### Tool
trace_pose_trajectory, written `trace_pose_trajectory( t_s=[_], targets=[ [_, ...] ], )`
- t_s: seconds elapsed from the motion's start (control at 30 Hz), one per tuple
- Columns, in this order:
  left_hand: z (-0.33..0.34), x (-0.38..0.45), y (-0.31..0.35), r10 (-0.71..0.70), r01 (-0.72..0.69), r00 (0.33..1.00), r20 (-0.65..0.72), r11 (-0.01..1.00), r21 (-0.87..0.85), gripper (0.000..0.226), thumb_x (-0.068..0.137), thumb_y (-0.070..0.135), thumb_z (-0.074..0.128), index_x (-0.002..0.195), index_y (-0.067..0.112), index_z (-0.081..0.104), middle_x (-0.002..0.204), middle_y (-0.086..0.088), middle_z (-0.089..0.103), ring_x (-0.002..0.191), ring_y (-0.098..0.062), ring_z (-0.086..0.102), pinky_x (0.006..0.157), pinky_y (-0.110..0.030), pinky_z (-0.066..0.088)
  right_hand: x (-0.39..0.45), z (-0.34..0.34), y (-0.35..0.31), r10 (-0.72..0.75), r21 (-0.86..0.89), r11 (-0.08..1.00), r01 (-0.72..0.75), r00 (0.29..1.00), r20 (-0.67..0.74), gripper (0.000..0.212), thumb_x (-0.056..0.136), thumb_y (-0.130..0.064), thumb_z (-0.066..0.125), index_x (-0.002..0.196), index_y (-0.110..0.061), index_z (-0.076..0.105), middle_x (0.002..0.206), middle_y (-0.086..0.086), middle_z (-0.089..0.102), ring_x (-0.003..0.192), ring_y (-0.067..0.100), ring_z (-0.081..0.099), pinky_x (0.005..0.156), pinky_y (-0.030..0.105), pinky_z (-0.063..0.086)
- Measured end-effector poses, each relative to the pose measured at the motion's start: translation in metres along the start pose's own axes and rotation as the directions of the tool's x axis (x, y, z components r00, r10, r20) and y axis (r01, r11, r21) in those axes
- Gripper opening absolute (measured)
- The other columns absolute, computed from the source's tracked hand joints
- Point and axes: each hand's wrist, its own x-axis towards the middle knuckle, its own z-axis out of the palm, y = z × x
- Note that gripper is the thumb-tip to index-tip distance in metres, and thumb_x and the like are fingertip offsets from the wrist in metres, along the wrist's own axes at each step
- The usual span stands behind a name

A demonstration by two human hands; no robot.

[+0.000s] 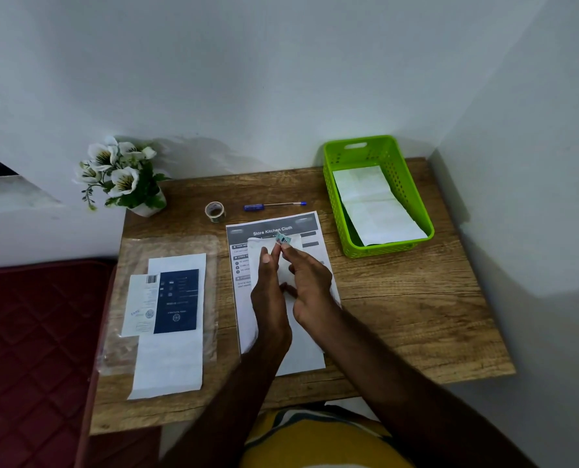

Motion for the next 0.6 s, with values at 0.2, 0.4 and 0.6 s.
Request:
trace_pose_trajectory(
  t_s=[0.2, 0.4, 0.6],
  targets=[
    [-0.004, 0.005, 0.019, 0.035, -0.022, 0.979, -0.199, 0.997, 0.069, 0.017, 0.103, 0.047, 0.053, 0.115, 0.043, 0.065, 0.122, 0.019, 0.065, 0.122, -0.017, 0.063, 0.103, -0.042, 0.053, 0.016, -0.013, -0.003, -0.344, -0.277, 0.902, 0.33, 0.939, -0.003, 0.016, 0.088, -0.021, 0.079, 0.101, -0.011, 0.079, 0.1, -0.002, 0.078, 0.099, 0.018, 0.072, 0.09, 0.04, 0.059],
    [-0.043, 0.051, 0.047, 0.388, -0.417, 0.904, 0.182, 0.699, 0.581, 0.033, 0.095, 0.048, 0.065, 0.12, 0.028, 0.072, 0.126, 0.015, 0.067, 0.109, 0.003, 0.061, 0.085, -0.007, 0.045, 0.039, -0.046, -0.023, -0.549, -0.669, 0.368, 0.645, 0.732, 0.404, 0.014, 0.08, -0.029, 0.085, 0.087, -0.018, 0.081, 0.1, -0.002, 0.075, 0.103, 0.017, 0.062, 0.087, 0.036, 0.05],
    [-0.049, 0.075, 0.058, 0.303, -0.669, 0.743, 0.596, 0.346, 0.658, 0.027, 0.087, 0.037, 0.079, 0.111, 0.023, 0.078, 0.122, 0.005, 0.072, 0.12, -0.01, 0.057, 0.095, -0.017, 0.03, 0.047, -0.053, -0.032, -0.492, -0.672, 0.064, 0.738, 0.609, 0.622, 0.013, 0.078, -0.033, 0.085, 0.083, -0.021, 0.082, 0.091, -0.006, 0.075, 0.096, 0.014, 0.059, 0.082, 0.039, 0.048]
  ],
)
